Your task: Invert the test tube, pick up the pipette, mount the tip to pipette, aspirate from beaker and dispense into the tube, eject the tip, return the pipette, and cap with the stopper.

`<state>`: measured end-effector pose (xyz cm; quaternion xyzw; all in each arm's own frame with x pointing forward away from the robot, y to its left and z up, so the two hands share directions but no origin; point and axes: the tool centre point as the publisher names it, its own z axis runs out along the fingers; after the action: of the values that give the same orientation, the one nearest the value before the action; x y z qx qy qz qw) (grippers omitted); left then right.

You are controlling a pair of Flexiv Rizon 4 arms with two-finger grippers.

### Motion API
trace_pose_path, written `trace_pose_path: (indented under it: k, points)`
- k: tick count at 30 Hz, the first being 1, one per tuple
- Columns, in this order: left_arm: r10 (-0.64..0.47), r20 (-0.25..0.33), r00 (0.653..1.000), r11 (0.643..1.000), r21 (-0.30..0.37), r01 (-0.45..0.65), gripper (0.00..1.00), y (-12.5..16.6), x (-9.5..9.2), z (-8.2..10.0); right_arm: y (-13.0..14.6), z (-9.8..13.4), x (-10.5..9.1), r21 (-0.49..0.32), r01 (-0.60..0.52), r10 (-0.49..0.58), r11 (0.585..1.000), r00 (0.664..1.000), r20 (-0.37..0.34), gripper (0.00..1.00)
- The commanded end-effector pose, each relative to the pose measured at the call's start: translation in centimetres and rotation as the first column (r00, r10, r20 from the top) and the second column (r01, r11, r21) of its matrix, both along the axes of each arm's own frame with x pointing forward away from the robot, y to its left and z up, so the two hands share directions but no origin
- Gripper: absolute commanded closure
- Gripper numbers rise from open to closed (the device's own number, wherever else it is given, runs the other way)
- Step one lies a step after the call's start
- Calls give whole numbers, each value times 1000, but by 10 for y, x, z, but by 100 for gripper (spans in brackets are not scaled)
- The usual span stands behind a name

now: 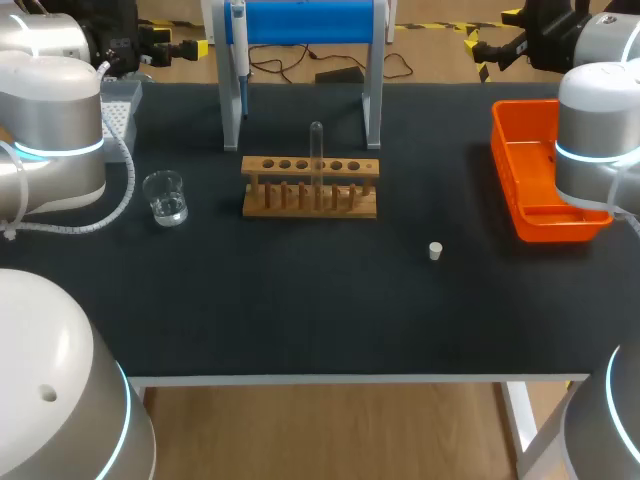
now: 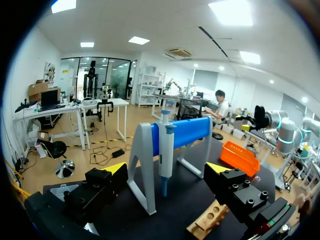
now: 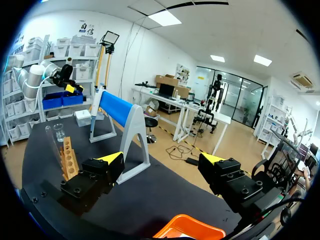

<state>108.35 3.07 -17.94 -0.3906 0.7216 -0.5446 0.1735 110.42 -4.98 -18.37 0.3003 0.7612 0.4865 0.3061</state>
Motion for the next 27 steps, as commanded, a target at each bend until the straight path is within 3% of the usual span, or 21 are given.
trace_pose_path:
  k: [1,16,23,27]
  points:
    - [3,5,1000,1000,-2,-3,0,0,0,-1,0,0,0,1,-1,1,1000,1000,0,0]
    - [3,5,1000,1000,-2,-3,0,0,0,-1,4,-1,-4,11,-34,34,999,999,-2,0]
    - [3,5,1000,1000,-2,-3,0,0,0,-1,28,-12,-37,11,-197,197,980,980,-8,0]
    - [3,5,1000,1000,-2,-3,0,0,0,-1,54,-24,-73,4,-359,359,933,933,-11,0]
